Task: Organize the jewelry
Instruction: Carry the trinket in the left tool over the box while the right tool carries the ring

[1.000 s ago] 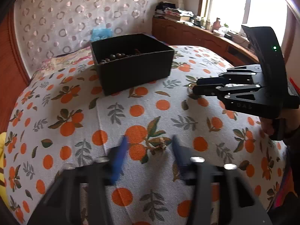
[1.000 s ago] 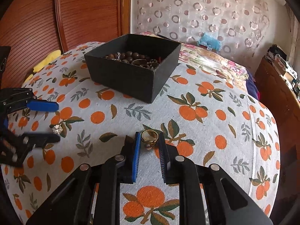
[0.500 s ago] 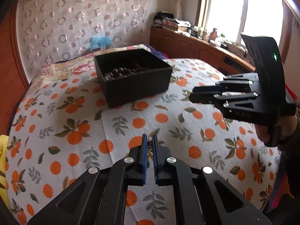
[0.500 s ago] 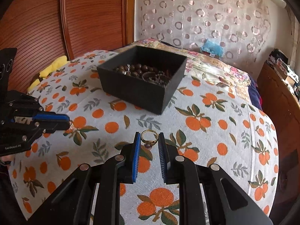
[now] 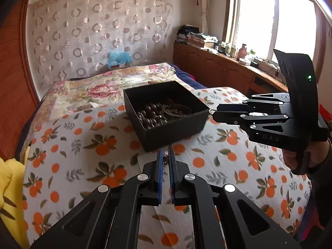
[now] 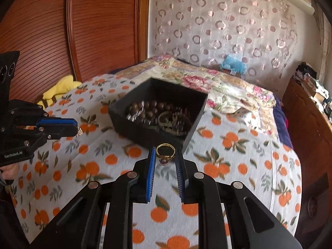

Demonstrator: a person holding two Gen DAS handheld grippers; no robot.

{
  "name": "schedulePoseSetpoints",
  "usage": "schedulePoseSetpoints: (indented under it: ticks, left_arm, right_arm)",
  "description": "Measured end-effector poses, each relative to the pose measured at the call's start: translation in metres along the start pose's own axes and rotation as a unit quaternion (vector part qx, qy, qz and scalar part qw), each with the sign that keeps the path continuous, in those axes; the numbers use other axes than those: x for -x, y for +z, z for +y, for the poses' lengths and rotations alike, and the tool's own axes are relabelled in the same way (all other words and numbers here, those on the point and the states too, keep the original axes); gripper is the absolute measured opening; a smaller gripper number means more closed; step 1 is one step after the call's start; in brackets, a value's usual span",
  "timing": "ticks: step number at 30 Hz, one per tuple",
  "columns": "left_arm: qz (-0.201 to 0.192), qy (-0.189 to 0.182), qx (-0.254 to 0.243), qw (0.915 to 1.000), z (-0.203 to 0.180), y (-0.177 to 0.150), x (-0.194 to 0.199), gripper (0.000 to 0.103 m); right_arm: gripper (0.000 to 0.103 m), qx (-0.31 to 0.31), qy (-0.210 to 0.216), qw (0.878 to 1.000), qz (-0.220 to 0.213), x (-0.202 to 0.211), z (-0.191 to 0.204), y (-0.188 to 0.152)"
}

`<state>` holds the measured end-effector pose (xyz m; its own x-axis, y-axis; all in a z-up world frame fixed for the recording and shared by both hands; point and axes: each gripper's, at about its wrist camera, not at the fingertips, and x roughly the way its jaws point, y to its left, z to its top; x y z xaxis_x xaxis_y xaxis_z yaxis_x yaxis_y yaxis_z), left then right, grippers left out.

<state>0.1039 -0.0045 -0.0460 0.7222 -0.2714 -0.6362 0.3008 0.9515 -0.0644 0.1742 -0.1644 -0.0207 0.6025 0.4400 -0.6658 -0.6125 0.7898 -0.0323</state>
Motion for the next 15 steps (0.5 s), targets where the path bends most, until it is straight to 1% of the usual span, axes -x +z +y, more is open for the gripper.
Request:
schedulePoseSetpoints:
  ticks: [5, 9, 15]
  left_arm:
    - [-0.008, 0.008, 0.000, 0.9999, 0.006, 0.017, -0.007, 0.005]
    - [-0.013, 0.015, 0.001, 0.9998, 0.009, 0.028, -0.011, 0.005]
    - [-0.013, 0.022, 0.007, 0.9996, 0.012, 0.043, -0.024, 0.005]
  right_arm:
    - [0.021, -0.013, 0.002, 1.000, -0.009, -0.009, -0.006, 0.022]
    - [0.021, -0.034, 0.009, 0.999, -0.012, -0.021, -0.015, 0.037]
    - [0.021, -0.067, 0.014, 0.998, -0.011, -0.042, -0.029, 0.045]
